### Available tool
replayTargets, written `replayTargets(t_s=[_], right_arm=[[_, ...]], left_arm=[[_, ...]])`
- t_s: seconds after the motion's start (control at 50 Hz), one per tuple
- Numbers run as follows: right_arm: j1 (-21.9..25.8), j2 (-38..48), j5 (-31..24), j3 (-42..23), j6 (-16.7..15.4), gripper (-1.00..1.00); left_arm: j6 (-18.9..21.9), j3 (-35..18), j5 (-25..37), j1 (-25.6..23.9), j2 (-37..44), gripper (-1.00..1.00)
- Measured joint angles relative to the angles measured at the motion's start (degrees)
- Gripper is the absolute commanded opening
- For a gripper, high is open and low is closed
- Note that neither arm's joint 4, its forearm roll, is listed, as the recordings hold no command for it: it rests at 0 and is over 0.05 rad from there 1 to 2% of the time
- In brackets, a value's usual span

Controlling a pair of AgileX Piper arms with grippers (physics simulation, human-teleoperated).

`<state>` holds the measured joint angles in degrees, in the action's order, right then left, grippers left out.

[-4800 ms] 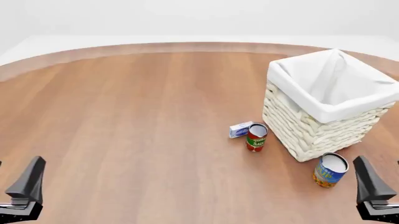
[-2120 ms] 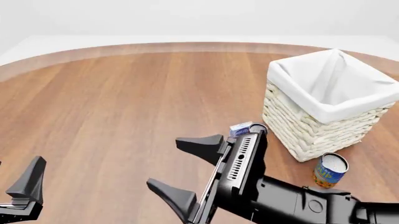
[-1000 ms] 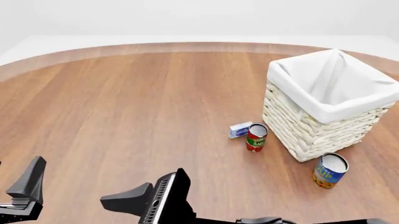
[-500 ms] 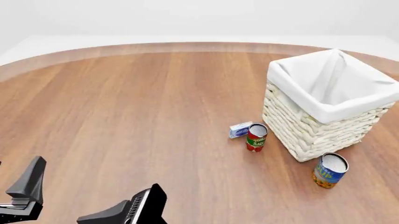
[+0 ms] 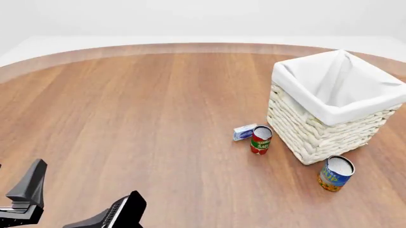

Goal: Pick up the ketchup, and put it in the basket.

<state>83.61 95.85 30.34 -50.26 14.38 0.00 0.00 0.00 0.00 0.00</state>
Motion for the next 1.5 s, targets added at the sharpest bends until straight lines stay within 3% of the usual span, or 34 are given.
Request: replayTargets(t_s=[0.84, 1.5], right_arm=[[-2.50, 12.98, -0.65, -7.87, 3.61, 1.00], [-2.78, 16.83, -1.15, -11.11, 4.54, 1.00]], left_arm=[[0.00, 0.00, 0.00, 0.00, 0.00, 1.00], [0.00, 0.00, 0.00, 0.00, 0.00, 1.00]])
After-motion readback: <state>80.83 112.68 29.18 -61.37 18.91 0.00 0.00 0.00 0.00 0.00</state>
